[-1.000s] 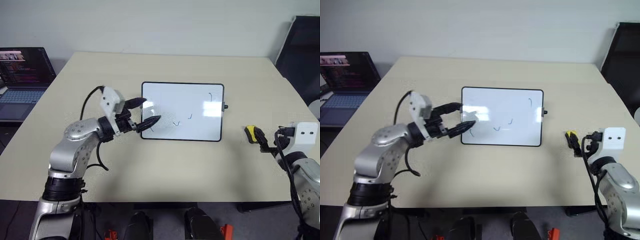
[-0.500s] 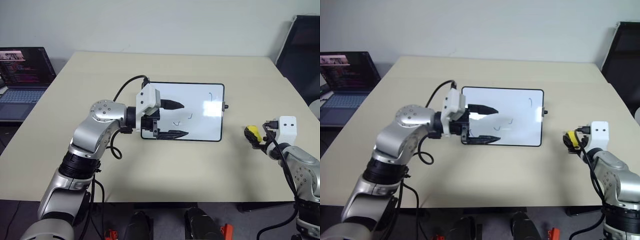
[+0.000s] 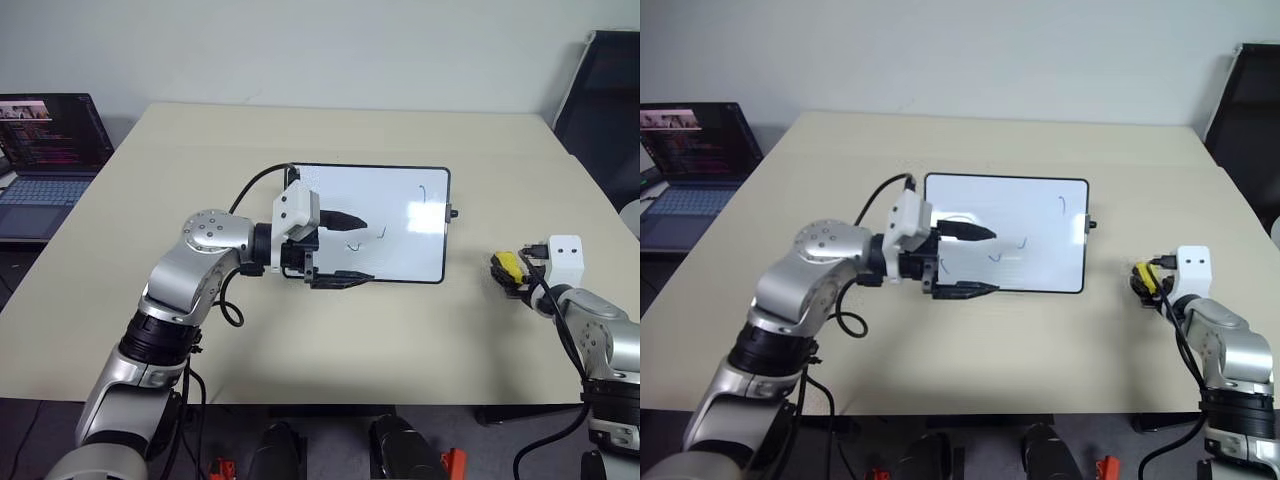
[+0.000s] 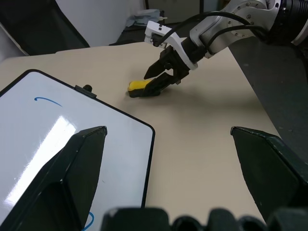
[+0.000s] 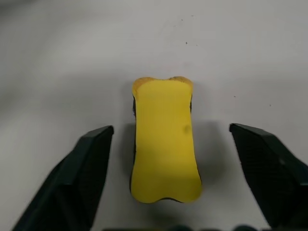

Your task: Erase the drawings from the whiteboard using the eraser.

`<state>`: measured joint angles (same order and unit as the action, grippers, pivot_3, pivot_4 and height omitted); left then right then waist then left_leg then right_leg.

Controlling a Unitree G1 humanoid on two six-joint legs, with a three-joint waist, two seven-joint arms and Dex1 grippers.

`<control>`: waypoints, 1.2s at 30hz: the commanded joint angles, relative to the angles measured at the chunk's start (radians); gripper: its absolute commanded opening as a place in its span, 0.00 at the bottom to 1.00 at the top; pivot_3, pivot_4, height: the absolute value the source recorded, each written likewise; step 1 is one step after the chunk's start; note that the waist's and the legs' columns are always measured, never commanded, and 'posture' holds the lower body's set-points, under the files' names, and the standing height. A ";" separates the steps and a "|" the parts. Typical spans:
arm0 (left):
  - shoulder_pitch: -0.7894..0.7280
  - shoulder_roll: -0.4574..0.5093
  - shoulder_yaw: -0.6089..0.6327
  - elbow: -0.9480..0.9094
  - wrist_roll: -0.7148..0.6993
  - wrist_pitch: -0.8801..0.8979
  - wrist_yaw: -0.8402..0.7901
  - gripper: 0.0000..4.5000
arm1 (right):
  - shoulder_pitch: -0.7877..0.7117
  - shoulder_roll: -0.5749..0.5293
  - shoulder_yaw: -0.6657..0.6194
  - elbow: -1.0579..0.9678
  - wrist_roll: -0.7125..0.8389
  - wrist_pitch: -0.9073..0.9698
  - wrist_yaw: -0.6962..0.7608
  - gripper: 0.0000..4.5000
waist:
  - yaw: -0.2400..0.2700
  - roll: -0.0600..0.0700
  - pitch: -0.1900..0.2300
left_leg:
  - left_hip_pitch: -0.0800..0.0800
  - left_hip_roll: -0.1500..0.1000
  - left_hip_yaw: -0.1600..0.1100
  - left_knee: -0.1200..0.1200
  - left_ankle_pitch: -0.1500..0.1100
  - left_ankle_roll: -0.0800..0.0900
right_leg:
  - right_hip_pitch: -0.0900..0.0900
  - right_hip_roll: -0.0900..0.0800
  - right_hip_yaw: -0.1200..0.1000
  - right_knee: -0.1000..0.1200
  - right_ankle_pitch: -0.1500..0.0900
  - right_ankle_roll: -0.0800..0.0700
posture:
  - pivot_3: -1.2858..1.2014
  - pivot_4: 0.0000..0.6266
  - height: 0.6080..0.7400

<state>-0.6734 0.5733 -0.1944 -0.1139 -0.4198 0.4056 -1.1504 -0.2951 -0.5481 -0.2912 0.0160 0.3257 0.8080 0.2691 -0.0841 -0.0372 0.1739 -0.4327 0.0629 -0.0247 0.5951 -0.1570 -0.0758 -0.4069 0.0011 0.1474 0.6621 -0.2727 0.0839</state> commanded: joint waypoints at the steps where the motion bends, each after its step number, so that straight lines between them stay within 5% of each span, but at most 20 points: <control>1: 0.004 0.000 0.025 -0.016 0.002 -0.030 -0.001 1.00 | -0.027 -0.018 -0.009 0.002 -0.018 -0.032 0.003 0.63 | 0.000 0.000 0.000 | 0.000 0.000 0.000 0.000 0.000 0.000 | 0.000 0.000 0.000 0.000 0.000 0.000 | 0.52 0.24 1.00; 6: 0.018 -0.003 0.033 -0.012 0.006 -0.036 0.015 1.00 | -0.038 -0.015 -0.016 0.007 -0.024 -0.037 0.006 0.26 | 0.000 0.000 0.000 | 0.000 0.000 0.000 0.000 0.000 0.000 | 0.000 0.000 0.000 0.000 0.000 0.000 | 0.52 0.24 1.00; 7: 0.021 -0.005 0.037 -0.013 0.002 -0.031 0.023 1.00 | -0.038 -0.014 -0.018 0.003 -0.024 -0.034 0.009 0.24 | 0.000 0.000 0.000 | 0.000 0.000 0.000 0.000 0.000 0.000 | 0.000 0.000 0.000 0.000 0.000 0.000 | 0.52 0.24 1.00; 18: 0.079 -0.036 0.112 -0.165 -0.047 0.178 0.254 1.00 | 0.139 -0.036 0.013 -0.401 0.037 0.090 0.073 0.24 | 0.002 0.000 0.000 | 0.000 0.000 -0.001 0.000 0.000 0.000 | 0.000 0.000 -0.001 0.001 0.000 0.001 | 0.52 0.24 1.00; 24: 0.080 -0.056 0.130 -0.206 -0.077 0.273 0.329 1.00 | 0.061 0.006 0.087 -0.606 0.065 0.196 0.026 0.24 | -0.004 0.000 0.000 | 0.001 0.000 -0.001 0.004 0.000 0.000 | 0.000 0.001 0.000 0.003 -0.001 -0.003 | 0.52 0.24 1.00; 36: 0.092 -0.015 0.141 -0.097 -0.047 0.234 0.307 1.00 | -0.262 0.002 0.305 -0.319 -0.132 0.050 -0.018 0.24 | 0.000 0.000 0.000 | -0.001 0.000 -0.001 0.006 0.000 0.000 | 0.000 0.000 0.000 0.001 -0.002 -0.004 | 0.52 0.24 1.00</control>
<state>-0.5853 0.5470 -0.0737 -0.2063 -0.4719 0.6717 -0.8279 -0.5185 -0.5461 0.0013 -0.3381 0.2380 0.9147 0.2607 -0.0839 -0.0372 0.1743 -0.4337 0.0630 -0.0252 0.6001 -0.1570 -0.0757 -0.4069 0.0014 0.1476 0.6630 -0.2743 0.0795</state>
